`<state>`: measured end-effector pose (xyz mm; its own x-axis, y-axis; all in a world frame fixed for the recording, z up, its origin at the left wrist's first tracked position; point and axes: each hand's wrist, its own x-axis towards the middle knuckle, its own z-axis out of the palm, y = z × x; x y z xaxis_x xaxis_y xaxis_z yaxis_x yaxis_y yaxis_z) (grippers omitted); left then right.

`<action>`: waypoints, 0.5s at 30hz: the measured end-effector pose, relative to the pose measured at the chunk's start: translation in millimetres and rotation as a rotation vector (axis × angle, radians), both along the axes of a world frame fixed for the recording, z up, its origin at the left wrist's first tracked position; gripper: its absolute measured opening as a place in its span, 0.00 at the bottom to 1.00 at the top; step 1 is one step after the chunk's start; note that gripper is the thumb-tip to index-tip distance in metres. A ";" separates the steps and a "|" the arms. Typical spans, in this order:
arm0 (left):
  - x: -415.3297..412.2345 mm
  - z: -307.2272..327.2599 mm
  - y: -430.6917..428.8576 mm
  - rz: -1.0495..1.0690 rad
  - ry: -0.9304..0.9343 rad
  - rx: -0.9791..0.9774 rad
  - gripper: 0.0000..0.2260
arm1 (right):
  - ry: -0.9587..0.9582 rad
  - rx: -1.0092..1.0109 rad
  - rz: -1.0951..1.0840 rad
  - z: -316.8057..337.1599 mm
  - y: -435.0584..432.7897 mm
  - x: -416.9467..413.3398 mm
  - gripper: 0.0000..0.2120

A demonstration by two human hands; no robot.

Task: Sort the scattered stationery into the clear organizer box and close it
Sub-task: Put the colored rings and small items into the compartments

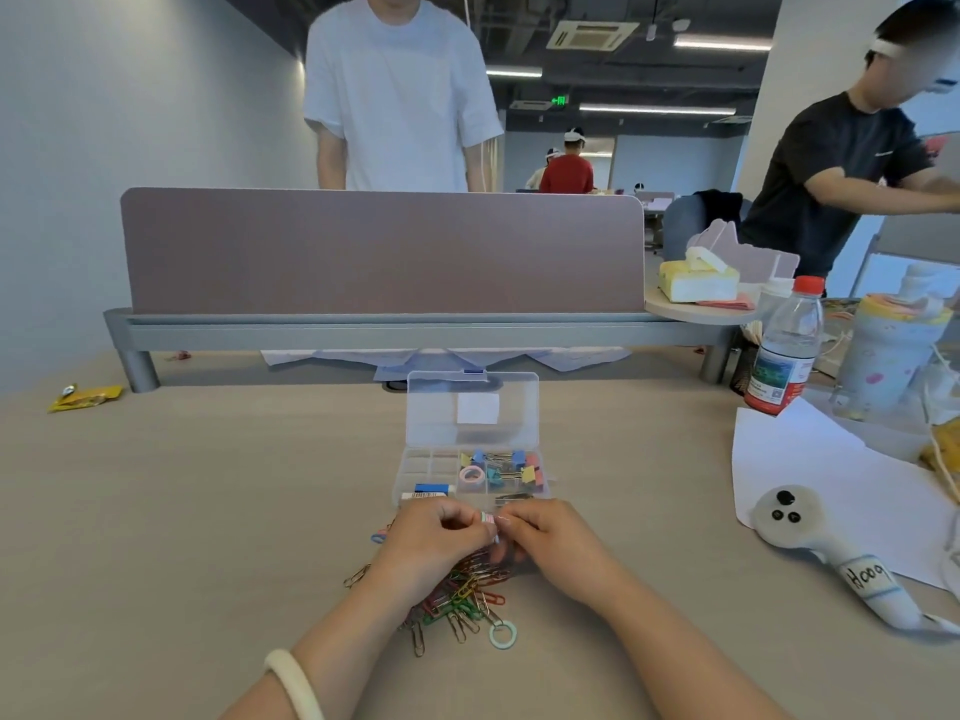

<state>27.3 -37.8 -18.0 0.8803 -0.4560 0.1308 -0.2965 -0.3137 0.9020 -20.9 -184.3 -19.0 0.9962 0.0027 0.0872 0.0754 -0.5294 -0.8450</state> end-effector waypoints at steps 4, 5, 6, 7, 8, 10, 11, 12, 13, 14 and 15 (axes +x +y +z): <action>9.8 6.5 -4.2 0.030 -0.042 0.022 0.09 | -0.020 -0.011 -0.103 1.1 -12.6 3.1 0.13; 16.3 9.5 -5.0 0.048 -0.097 0.060 0.10 | -0.038 -0.028 -0.166 1.9 -19.7 4.0 0.12; 23.5 12.7 -4.9 0.070 -0.185 0.138 0.11 | -0.056 -0.052 -0.236 2.2 -27.5 4.4 0.12; 31.2 16.3 -4.9 0.088 -0.300 0.245 0.13 | -0.072 -0.088 -0.300 2.9 -35.1 4.3 0.12; 39.2 19.7 -5.5 0.087 -0.417 0.362 0.13 | -0.078 -0.144 -0.349 3.5 -42.5 4.0 0.12; 53.7 22.8 -10.5 0.042 -0.573 0.583 0.11 | -0.034 -0.275 -0.384 4.0 -54.0 1.4 0.09; 58.5 22.6 -14.7 0.021 -0.609 0.672 0.10 | 0.004 -0.317 -0.379 3.9 -58.0 0.2 0.06; 62.5 21.4 -19.4 0.005 -0.618 0.745 0.09 | 0.042 -0.344 -0.370 3.4 -61.4 -0.5 0.05; 66.1 19.4 -23.5 -0.010 -0.603 0.797 0.08 | 0.070 -0.360 -0.357 3.2 -62.6 -1.1 0.05; 71.0 17.6 -26.6 -0.021 -0.569 0.824 0.07 | 0.094 -0.371 -0.342 2.7 -62.9 -1.6 0.07; 77.3 16.1 -28.9 -0.034 -0.524 0.833 0.08 | 0.107 -0.377 -0.324 2.5 -62.3 -2.0 0.09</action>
